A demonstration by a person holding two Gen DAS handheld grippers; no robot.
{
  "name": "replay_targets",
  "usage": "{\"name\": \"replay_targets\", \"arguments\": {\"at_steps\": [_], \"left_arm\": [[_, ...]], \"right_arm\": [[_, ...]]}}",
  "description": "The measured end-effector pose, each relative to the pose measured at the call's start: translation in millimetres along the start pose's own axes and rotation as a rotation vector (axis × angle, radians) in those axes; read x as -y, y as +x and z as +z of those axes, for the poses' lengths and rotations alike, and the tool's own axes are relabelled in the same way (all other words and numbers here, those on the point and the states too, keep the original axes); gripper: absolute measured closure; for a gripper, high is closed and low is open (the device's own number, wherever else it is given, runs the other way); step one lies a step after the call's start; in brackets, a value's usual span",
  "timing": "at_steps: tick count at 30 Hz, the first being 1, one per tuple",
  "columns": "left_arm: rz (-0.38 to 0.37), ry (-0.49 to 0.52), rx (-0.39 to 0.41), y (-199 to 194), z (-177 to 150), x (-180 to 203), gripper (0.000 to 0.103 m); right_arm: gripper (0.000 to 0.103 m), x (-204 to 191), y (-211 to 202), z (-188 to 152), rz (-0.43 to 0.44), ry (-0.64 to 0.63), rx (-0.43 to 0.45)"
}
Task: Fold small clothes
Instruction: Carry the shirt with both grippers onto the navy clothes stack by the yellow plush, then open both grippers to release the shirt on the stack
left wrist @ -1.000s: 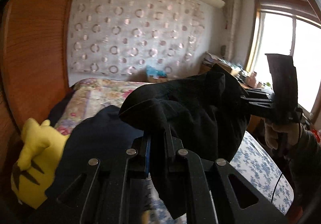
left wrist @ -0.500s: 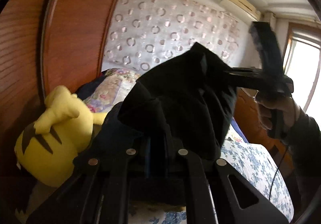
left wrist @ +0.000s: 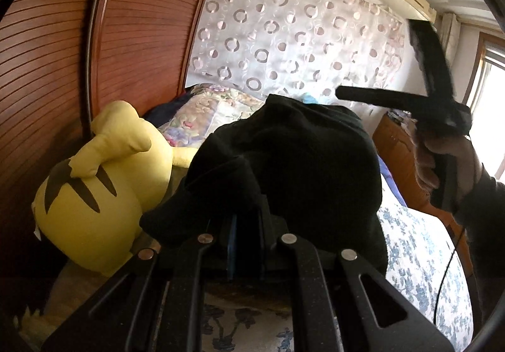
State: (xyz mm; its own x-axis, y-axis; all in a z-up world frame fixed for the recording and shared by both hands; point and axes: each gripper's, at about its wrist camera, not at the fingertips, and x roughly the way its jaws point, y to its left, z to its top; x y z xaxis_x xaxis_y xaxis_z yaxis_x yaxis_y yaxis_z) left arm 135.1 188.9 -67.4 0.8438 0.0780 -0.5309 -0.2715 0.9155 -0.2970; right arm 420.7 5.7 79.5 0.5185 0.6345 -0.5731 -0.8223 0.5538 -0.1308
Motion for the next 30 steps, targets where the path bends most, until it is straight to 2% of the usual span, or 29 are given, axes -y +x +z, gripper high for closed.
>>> {"name": "replay_targets", "arguments": {"at_steps": [3,5,8,14,18,21,22,24,26,28,30], "left_arm": [[0.004,0.006,-0.004,-0.5,-0.1,1.2,0.091],[0.009,0.009,-0.010,0.4,-0.5,1.3,0.091],[0.012,0.015,-0.016,0.9,-1.1,2.0,0.091],[0.038,0.071,-0.011,-4.6,3.2,12.5,0.088],[0.073,0.117,0.007,-15.5,2.5,19.0,0.084],[0.092,0.161,0.040,-29.4,2.4,25.4,0.068],[0.096,0.174,0.053,-33.8,2.2,27.3,0.061],[0.096,0.202,0.071,-43.1,2.2,32.2,0.055],[0.096,0.227,0.085,-51.5,2.2,36.9,0.034],[0.083,0.241,0.103,-59.2,1.6,41.7,0.022],[0.078,0.259,0.117,-66.7,1.1,47.2,0.020]], "right_arm": [[0.053,-7.0,-5.1,-17.1,0.095,-0.008,0.007],[0.053,-9.6,1.0,-28.8,0.123,-0.022,-0.013],[0.053,1.3,28.9,-37.9,0.087,-0.043,-0.077],[0.054,19.0,53.0,-41.5,0.085,0.025,-0.018],[0.052,-1.8,39.8,-48.4,0.036,0.025,-0.006],[0.052,-24.0,20.4,-60.0,0.011,0.062,0.006],[0.052,-29.5,12.2,-62.4,0.005,0.070,0.013],[0.052,-40.1,0.1,-68.4,-0.007,0.072,0.028],[0.052,-49.2,-16.8,-74.6,-0.008,0.075,0.044],[0.052,-56.1,-30.9,-82.1,-0.010,0.081,0.057],[0.052,-62.3,-50.8,-91.9,-0.019,0.085,0.071]]}}
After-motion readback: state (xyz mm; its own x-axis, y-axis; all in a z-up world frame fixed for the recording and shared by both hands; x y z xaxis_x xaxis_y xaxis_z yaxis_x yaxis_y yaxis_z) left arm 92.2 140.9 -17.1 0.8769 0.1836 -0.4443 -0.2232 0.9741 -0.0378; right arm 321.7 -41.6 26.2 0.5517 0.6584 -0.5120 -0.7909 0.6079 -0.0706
